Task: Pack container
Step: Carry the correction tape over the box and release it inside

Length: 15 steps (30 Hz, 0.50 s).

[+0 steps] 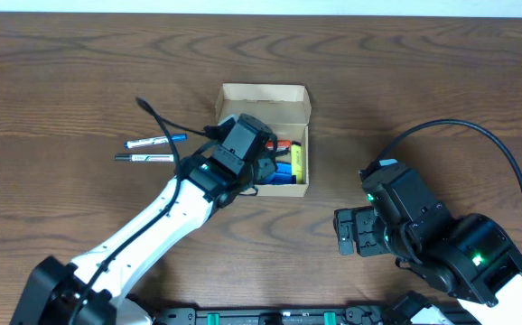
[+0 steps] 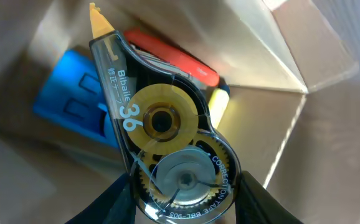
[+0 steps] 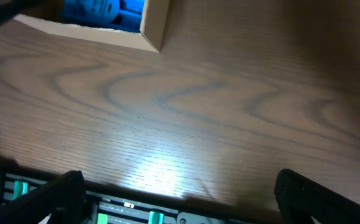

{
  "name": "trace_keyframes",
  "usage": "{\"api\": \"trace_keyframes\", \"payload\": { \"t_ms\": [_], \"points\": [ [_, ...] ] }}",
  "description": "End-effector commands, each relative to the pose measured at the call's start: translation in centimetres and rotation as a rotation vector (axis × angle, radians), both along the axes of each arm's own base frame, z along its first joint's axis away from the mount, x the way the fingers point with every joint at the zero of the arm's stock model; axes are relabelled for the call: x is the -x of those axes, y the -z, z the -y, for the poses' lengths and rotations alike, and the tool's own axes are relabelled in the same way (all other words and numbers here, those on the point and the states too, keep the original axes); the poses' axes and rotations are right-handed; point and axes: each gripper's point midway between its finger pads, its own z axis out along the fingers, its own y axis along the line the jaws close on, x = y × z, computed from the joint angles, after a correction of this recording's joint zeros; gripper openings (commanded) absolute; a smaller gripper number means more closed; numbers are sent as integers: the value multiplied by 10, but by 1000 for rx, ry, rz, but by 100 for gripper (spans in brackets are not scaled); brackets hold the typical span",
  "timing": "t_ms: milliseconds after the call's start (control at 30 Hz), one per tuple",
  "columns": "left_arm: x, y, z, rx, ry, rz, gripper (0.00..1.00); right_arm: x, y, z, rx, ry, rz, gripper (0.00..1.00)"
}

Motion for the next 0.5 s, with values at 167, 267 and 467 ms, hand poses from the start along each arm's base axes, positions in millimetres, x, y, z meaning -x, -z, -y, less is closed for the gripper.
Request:
{"api": "trace_keyframes", "payload": {
  "t_ms": [167,267,467],
  "points": [
    [-9,18,3,91,-246,-110,6,1,0,-1,-2,-2,-3,99],
    [-11,19,5,97,-248,-106,6,1,0,-1,-2,-2,-3,99],
    [-14,16,8,113,-245,-93,41,1,0,-1,-2,-2,-3,99]
  ]
}}
